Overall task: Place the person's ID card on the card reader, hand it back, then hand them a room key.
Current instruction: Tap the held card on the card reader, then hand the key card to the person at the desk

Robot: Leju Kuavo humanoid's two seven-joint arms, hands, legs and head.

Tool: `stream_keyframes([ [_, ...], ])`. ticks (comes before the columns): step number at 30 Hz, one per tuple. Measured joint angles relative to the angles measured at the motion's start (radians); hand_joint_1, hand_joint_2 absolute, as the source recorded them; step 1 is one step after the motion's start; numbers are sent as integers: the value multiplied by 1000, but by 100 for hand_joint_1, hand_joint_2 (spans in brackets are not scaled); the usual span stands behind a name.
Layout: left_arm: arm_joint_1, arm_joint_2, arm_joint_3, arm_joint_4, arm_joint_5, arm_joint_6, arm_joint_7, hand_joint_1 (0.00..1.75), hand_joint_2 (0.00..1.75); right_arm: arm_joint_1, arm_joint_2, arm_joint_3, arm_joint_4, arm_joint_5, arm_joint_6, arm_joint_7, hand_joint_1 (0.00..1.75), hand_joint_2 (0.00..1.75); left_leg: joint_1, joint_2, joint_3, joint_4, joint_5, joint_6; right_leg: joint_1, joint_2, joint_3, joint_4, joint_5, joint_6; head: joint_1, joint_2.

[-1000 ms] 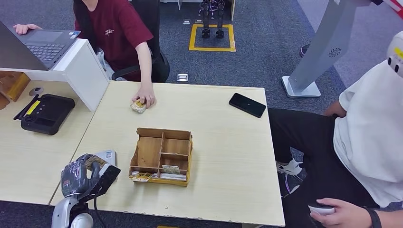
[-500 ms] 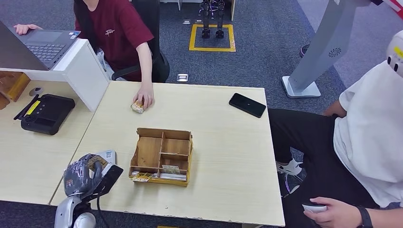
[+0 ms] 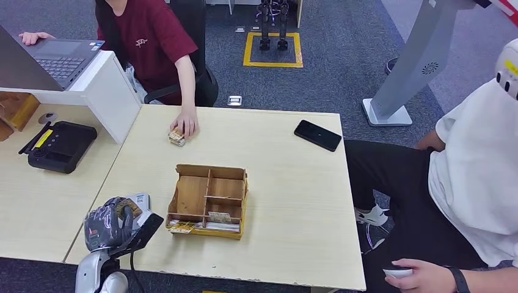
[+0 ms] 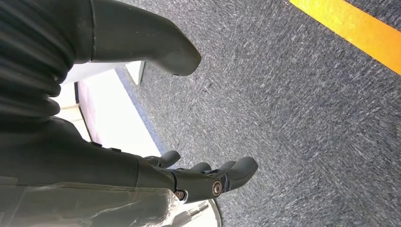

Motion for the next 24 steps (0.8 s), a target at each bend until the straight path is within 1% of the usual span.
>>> stream_keyframes([
  [9, -22, 0, 0, 63, -20, 12, 7, 175, 175, -3, 0, 2, 0, 3, 1, -3, 0, 175, 0, 0, 2, 0, 1, -1, 0, -1, 2, 0, 0, 0, 0, 0],
  [24, -25, -10, 1, 134, -35, 18, 10, 175, 175, -9, 0, 6, 0, 4, 1, -4, 0, 175, 0, -2, 2, 0, 2, -1, 0, -2, 3, 0, 0, 0, 0, 0],
])
